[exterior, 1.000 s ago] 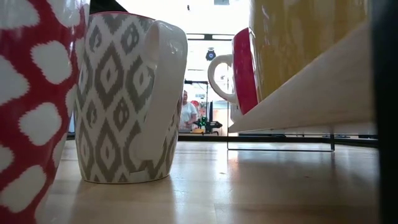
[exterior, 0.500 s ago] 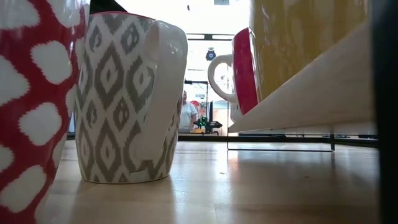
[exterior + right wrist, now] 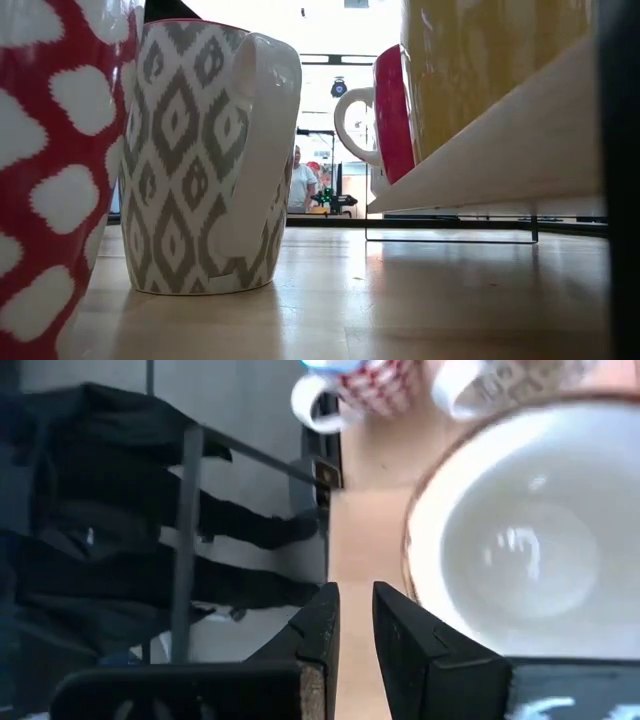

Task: Place coffee mugs
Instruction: Adjust the yellow mug on the shelf, then put the gray and white mug on the shelf

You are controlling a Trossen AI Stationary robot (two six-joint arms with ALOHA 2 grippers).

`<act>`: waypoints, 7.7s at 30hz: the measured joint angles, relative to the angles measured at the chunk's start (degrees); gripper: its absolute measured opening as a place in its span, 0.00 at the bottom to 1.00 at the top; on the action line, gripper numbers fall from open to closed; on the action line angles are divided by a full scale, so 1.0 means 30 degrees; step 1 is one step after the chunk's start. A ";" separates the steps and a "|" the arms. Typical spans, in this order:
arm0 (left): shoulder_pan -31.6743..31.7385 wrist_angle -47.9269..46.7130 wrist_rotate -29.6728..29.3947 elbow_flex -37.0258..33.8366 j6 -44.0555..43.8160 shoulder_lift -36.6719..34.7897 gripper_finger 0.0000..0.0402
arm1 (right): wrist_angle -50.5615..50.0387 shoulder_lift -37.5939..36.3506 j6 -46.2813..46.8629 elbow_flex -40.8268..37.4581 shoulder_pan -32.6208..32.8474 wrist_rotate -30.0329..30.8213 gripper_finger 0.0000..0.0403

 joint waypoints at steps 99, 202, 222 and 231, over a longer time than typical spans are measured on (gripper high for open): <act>-0.1253 -0.0006 -0.0048 0.0393 0.1137 -0.2339 0.38 | -0.4497 0.8022 -0.9655 1.1392 -0.5464 -0.0284 0.11; -1.3566 0.1781 0.4867 0.0474 0.0613 -0.2370 0.38 | -0.3040 1.2066 -1.1512 1.1366 -0.6980 -0.1450 0.04; -1.3551 0.1038 0.4812 0.0466 0.0623 -0.2368 0.38 | -0.6399 0.9305 -1.2379 1.5049 -0.6029 0.1156 0.00; -1.3542 0.1339 0.1684 0.0459 0.0666 -0.2368 0.38 | -0.9737 0.6236 -1.1856 1.4608 -0.2970 0.4086 0.00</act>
